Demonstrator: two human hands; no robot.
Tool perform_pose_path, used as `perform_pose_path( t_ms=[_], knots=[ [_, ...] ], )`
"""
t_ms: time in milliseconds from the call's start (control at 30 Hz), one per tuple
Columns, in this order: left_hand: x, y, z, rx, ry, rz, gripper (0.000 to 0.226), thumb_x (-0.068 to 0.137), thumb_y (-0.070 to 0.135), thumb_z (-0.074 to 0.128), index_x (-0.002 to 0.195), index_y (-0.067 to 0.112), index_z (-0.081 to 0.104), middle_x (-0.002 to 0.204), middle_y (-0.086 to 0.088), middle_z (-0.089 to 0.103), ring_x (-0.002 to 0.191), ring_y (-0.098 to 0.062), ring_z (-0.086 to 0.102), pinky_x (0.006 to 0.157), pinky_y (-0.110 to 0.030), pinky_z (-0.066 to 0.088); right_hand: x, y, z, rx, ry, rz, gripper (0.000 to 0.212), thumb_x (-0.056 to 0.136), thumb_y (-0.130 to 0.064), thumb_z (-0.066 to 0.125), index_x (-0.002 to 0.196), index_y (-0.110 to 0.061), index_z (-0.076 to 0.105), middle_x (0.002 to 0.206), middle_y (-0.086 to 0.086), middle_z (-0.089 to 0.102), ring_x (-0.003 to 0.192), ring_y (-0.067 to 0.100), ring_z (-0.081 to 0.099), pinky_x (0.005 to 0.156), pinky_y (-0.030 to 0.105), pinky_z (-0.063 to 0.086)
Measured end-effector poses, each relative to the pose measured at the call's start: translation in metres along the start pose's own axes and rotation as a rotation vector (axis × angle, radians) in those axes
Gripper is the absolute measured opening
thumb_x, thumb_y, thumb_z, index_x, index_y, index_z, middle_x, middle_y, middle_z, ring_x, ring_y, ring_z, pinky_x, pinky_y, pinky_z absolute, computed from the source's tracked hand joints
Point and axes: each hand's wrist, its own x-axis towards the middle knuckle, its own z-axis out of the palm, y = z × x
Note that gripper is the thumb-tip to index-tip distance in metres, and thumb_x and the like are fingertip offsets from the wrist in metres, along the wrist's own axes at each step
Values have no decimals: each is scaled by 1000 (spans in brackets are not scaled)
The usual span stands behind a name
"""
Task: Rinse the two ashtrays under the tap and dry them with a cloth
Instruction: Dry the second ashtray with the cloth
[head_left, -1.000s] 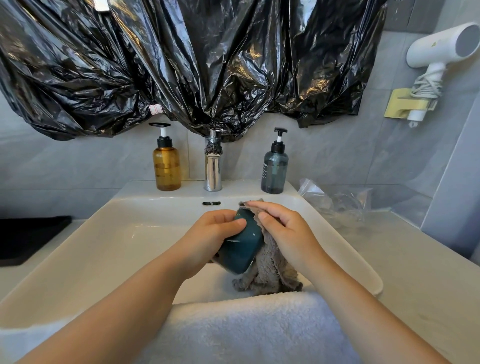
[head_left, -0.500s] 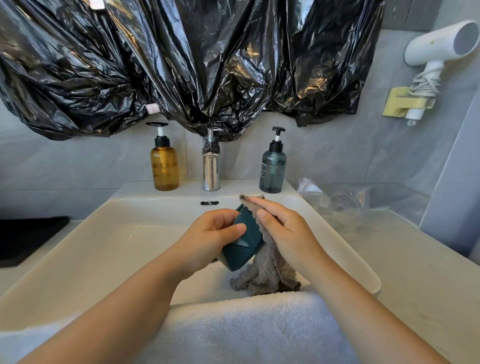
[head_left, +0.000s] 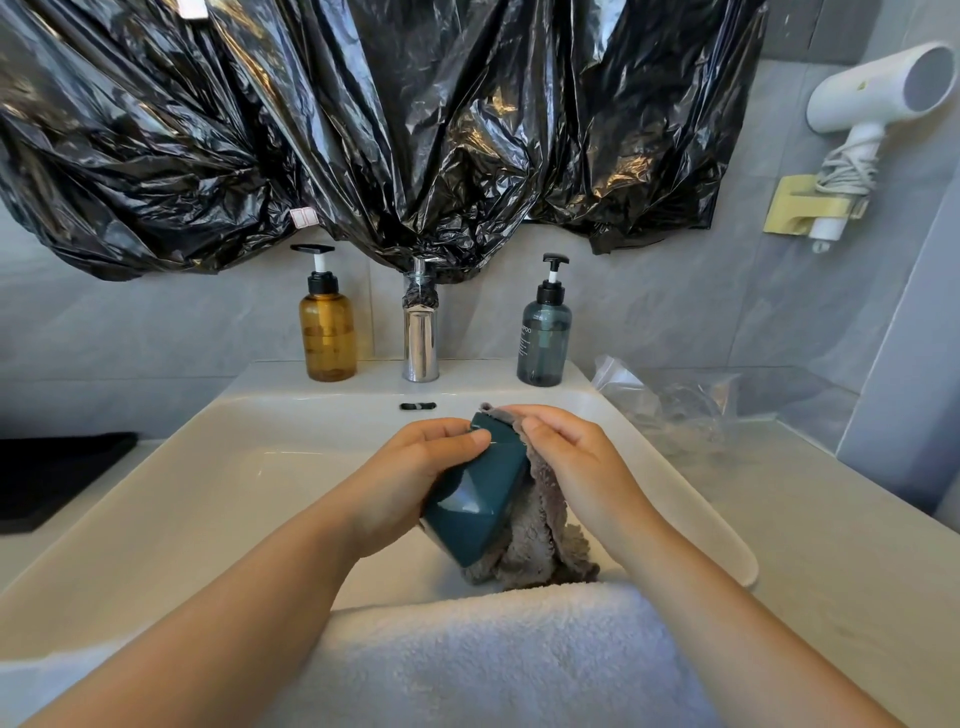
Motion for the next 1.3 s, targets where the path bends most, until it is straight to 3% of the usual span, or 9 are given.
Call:
perform_pose_path(
  t_ms=[100, 233, 333, 467, 600, 767, 900, 1000, 1300],
  knots=[
    [-1, -1, -1, 76, 30, 21, 29, 83, 30, 62, 106, 14, 68, 100, -14, 70, 86, -24, 63, 83, -39, 46, 2, 0, 2, -55, 12, -34, 30, 101, -19, 44, 118, -28, 67, 119, -13, 66, 114, 3, 58, 104, 31, 45],
    [-4, 0, 2, 154, -3, 57, 14, 80, 31, 57, 86, 29, 69, 84, -1, 69, 76, -21, 54, 70, -35, 33, 5, 2, -4, -59, 109, 78, 34, 103, -28, 37, 122, -21, 64, 120, -5, 65, 114, 12, 57, 104, 33, 43],
    [-3, 0, 0, 153, 5, 72, 16, 81, 29, 57, 90, 24, 70, 92, -14, 70, 80, -27, 49, 72, -40, 29, 4, 3, -7, -35, 149, 74, 32, 103, -28, 38, 115, -21, 67, 111, -6, 69, 108, 12, 61, 101, 34, 46],
    [-4, 0, 1, 183, 4, 94, 23, 85, 23, 58, 102, 9, 65, 106, -23, 67, 84, -29, 49, 75, -42, 34, 0, 1, -4, -137, 105, -134, 32, 102, -22, 42, 127, -28, 60, 123, -18, 61, 116, -3, 53, 99, 17, 42],
    [-3, -5, 3, 300, 30, 134, 13, 96, 6, 51, 101, 6, 63, 101, -13, 71, 77, -9, 65, 62, -16, 49, 0, 0, -4, -272, 59, -197, 34, 102, -24, 42, 132, -34, 55, 115, -36, 50, 104, -26, 46, 83, -2, 38],
    [-4, -5, 4, 325, 24, 181, 15, 96, 5, 51, 103, 5, 65, 101, -13, 71, 81, -10, 65, 64, -14, 49, 6, 5, -5, -89, 101, 24, 36, 104, -32, 34, 129, -26, 58, 120, -12, 61, 115, 7, 55, 92, 17, 43],
    [-3, -3, -2, 223, 24, 184, 19, 93, 12, 55, 109, 7, 65, 106, -15, 71, 92, -29, 61, 84, -38, 48, 5, 7, -6, -15, 176, 50, 35, 102, -35, 38, 122, -27, 65, 118, -9, 67, 113, 10, 59, 104, 34, 44],
    [-5, 1, -3, 150, 13, 202, 18, 95, 0, 48, 107, 1, 63, 104, -11, 72, 93, -20, 68, 79, -25, 53, 6, 7, -6, 25, 178, 78, 33, 101, -36, 40, 119, -32, 66, 116, -13, 68, 114, 10, 60, 105, 42, 43],
    [-3, -1, 0, -9, -81, 18, 29, 91, 9, 57, 119, 13, 61, 110, -8, 70, 97, -20, 67, 84, -32, 54, 1, 1, -2, -42, 22, -64, 31, 101, -16, 44, 117, -27, 68, 118, -14, 67, 114, 2, 58, 102, 27, 45]
  ],
)
